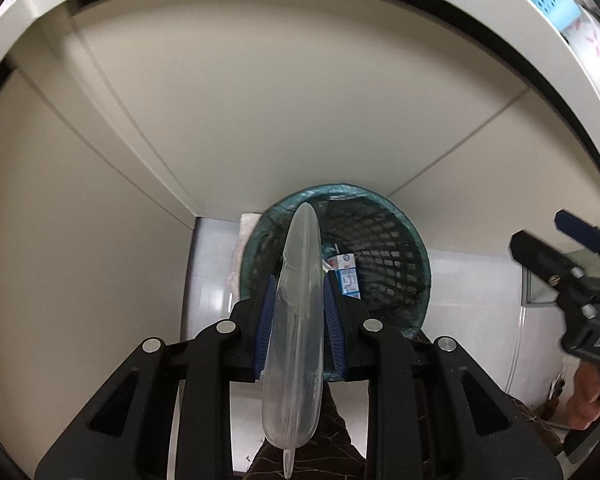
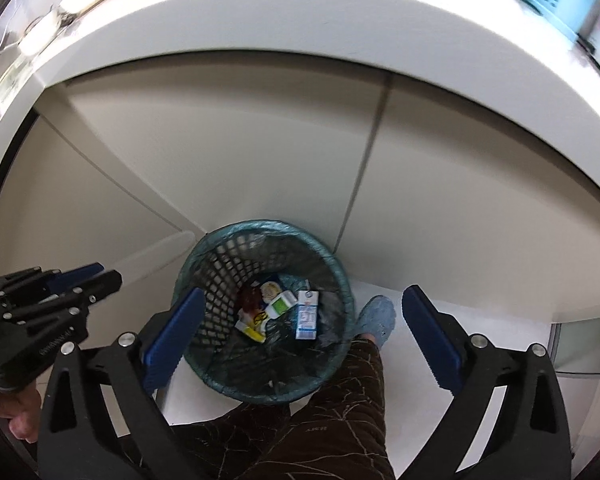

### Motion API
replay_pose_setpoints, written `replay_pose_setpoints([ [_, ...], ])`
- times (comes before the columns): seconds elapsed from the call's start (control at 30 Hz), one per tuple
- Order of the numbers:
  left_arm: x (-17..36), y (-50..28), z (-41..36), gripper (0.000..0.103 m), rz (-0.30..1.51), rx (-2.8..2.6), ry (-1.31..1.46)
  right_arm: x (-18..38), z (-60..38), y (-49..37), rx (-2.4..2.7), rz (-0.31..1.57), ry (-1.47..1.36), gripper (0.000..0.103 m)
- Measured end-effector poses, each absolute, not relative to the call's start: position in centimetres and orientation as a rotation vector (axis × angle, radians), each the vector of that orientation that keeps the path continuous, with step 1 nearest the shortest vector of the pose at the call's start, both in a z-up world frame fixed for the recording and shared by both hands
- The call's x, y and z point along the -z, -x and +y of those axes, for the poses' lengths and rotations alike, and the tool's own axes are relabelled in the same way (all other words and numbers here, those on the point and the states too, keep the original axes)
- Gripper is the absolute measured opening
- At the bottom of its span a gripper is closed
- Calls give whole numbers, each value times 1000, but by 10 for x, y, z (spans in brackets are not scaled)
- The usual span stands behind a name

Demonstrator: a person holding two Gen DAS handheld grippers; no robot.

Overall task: Collect trash
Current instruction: 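Open the right tool to drop the bottle while the left tool releases the plastic tube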

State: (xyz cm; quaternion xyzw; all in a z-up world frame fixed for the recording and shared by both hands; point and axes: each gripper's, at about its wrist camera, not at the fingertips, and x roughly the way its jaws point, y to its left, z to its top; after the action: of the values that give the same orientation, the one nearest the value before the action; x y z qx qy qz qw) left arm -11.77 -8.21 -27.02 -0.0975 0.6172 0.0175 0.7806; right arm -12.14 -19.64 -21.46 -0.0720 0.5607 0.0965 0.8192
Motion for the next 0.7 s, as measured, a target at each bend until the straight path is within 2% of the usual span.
replay_pose_setpoints([
  [0.53, 287, 98, -135, 25, 1356, 86, 109, 210, -245, 120, -99, 1203, 94, 95],
  [0.6, 286, 97, -136, 27, 1351, 96, 109, 210, -247, 120, -96, 1204, 91, 95],
  [0.7, 284, 97, -136, 37, 1349, 101, 101, 211, -245, 119, -97, 1205, 94, 95],
])
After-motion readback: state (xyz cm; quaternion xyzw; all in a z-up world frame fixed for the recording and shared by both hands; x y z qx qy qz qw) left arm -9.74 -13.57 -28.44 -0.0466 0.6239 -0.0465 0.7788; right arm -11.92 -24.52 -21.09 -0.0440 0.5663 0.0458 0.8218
